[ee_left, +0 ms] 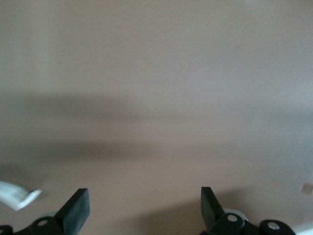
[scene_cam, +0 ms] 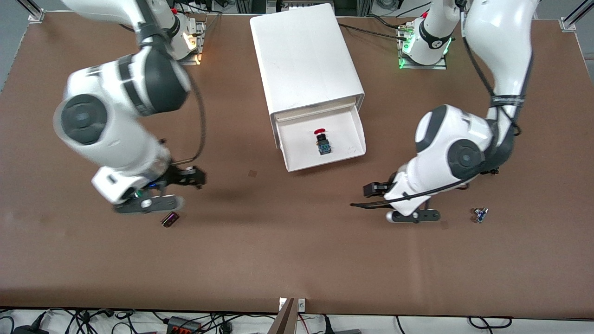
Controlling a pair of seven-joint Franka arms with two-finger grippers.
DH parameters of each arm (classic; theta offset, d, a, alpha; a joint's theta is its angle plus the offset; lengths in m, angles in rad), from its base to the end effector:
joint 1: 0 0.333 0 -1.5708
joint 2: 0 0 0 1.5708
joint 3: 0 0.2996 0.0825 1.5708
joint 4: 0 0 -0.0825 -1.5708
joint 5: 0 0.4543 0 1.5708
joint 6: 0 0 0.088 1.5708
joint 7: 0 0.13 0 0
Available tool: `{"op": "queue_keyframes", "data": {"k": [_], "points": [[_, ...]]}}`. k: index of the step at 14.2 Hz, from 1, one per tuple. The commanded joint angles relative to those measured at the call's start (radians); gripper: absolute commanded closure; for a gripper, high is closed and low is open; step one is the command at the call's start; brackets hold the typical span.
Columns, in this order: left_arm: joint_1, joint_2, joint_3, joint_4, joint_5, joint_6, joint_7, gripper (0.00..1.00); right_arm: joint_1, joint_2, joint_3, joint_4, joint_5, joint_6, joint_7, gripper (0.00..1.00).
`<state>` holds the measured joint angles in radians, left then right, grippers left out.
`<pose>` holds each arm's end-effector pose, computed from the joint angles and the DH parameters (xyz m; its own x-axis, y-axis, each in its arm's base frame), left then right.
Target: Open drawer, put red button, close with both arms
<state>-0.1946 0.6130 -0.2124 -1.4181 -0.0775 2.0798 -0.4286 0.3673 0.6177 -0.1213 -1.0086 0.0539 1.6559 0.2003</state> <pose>0.7219 -0.2913 0.2866 0.9949 0.0956 -0.0308 0.0998 -0.9757 0.1950 0.7579 0.2245 0.4614 0.9972 0.0655 0.0358 0.0652 -0.9978 0.0094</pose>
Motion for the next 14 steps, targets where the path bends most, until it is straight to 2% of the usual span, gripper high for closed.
{"op": "queue_keyframes", "data": {"k": [1, 5, 8, 10, 12, 14], "points": [[-0.045, -0.012, -0.004, -0.097, 0.013, 0.127, -0.099, 0.00, -0.050, -0.035, 0.017, -0.025, 0.011, -0.031, -0.022, 0.00], [-0.133, -0.007, -0.005, -0.186, 0.013, 0.233, -0.223, 0.00, -0.120, -0.056, 0.017, -0.042, 0.011, -0.061, -0.030, 0.00], [-0.172, -0.028, -0.010, -0.241, 0.013, 0.212, -0.364, 0.00, -0.203, -0.186, 0.022, -0.207, 0.006, -0.024, -0.074, 0.00], [-0.160, -0.045, -0.054, -0.260, 0.013, 0.099, -0.360, 0.00, -0.252, -0.258, 0.025, -0.275, 0.000, -0.025, -0.158, 0.00], [-0.169, -0.062, -0.067, -0.256, 0.013, -0.019, -0.358, 0.00, -0.297, -0.306, 0.029, -0.312, 0.000, -0.031, -0.218, 0.00], [-0.169, -0.061, -0.103, -0.259, 0.013, -0.069, -0.366, 0.00, -0.327, -0.334, 0.034, -0.330, -0.002, -0.038, -0.240, 0.00]]}}
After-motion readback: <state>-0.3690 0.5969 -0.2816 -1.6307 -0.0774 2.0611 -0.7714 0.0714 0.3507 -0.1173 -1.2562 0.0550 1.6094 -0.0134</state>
